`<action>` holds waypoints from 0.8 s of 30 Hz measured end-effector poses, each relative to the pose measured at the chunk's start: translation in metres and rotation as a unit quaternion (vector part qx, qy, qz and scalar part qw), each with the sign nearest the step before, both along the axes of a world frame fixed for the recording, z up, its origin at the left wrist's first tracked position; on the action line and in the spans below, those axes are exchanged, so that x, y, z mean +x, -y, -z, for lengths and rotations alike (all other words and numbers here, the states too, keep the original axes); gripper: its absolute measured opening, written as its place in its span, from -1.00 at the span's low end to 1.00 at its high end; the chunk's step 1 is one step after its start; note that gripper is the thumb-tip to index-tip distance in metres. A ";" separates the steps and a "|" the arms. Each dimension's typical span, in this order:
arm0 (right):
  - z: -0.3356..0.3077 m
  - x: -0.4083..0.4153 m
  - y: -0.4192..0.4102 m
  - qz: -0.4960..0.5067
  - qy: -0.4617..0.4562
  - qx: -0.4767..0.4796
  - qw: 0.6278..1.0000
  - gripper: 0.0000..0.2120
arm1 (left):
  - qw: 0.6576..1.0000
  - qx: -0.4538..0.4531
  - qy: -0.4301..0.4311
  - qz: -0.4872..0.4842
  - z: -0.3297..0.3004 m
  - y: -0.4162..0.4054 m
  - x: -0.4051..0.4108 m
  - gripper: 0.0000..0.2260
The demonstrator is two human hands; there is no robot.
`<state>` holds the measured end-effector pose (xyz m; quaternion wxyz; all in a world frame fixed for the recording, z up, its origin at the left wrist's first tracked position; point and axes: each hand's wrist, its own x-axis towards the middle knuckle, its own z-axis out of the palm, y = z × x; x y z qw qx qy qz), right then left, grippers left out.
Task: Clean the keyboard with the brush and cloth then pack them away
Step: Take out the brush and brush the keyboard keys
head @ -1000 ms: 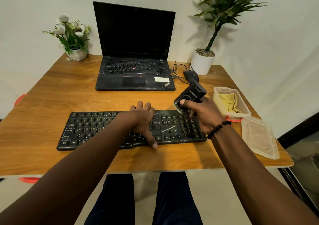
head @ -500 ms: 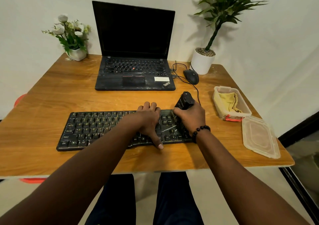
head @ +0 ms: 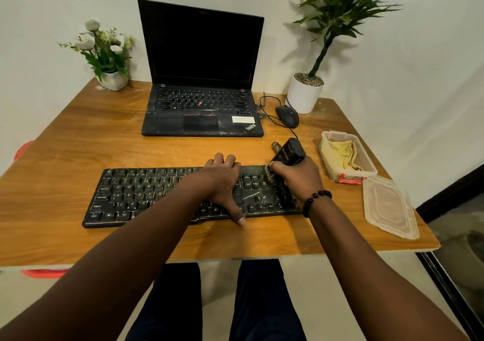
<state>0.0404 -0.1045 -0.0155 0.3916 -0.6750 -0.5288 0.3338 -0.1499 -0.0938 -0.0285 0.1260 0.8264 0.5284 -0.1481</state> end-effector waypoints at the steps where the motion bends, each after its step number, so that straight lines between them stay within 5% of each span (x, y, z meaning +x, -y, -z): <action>1: 0.004 -0.004 0.001 -0.007 0.016 0.006 1.000 -0.79 | 1.000 0.002 -0.002 0.000 0.000 0.000 0.000 0.27; 5: 0.009 -0.008 0.011 -0.052 0.102 0.002 0.993 -0.83 | 1.000 0.003 -0.006 -0.001 -0.002 0.001 0.001 0.26; 8: 0.001 0.001 0.015 -0.097 0.044 -0.055 0.993 -0.79 | 1.000 0.004 -0.005 0.000 -0.002 0.000 0.001 0.25; 13: -0.005 -0.007 0.005 -0.036 0.016 0.029 0.999 -0.83 | 1.000 -0.002 -0.005 -0.001 -0.004 0.001 0.001 0.25; 20: 0.012 -0.016 0.011 -0.093 0.123 -0.013 0.988 -0.80 | 1.000 -0.006 0.009 -0.007 0.000 0.000 -0.001 0.27; 24: -0.003 -0.003 0.014 -0.113 0.036 -0.052 0.992 -0.79 | 1.000 -0.004 0.009 -0.003 0.001 0.000 -0.002 0.28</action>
